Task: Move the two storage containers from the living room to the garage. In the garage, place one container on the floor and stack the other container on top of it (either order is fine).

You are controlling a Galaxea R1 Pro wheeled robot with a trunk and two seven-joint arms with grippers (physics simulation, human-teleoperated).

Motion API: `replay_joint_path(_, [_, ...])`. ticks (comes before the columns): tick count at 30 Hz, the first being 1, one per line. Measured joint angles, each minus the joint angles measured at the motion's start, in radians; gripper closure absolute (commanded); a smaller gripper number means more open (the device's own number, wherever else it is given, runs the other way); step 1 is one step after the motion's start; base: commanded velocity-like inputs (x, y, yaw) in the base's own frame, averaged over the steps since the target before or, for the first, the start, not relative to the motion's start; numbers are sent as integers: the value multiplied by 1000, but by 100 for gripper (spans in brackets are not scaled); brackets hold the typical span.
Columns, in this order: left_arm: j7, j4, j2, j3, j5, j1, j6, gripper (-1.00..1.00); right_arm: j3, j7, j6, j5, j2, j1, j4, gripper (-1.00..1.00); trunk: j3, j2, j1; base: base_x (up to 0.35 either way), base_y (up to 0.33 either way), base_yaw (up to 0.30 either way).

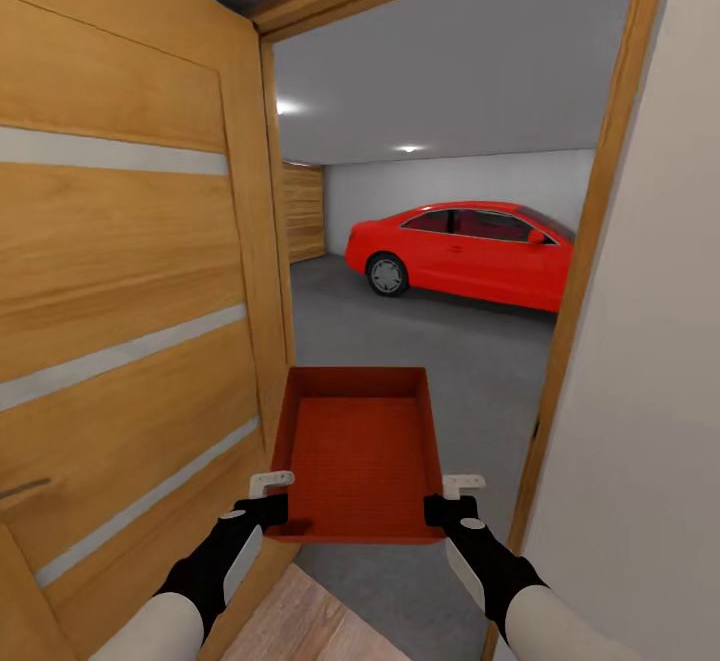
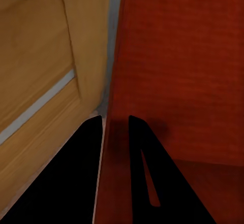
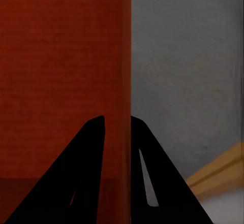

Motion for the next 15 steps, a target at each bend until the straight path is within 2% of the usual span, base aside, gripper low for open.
replay_joint_path(15, [0, 0, 0, 0, 1, 0, -3, 100, 1, 0, -1, 1, 0, 0, -1, 100, 0, 0, 0, 197, 219, -272])
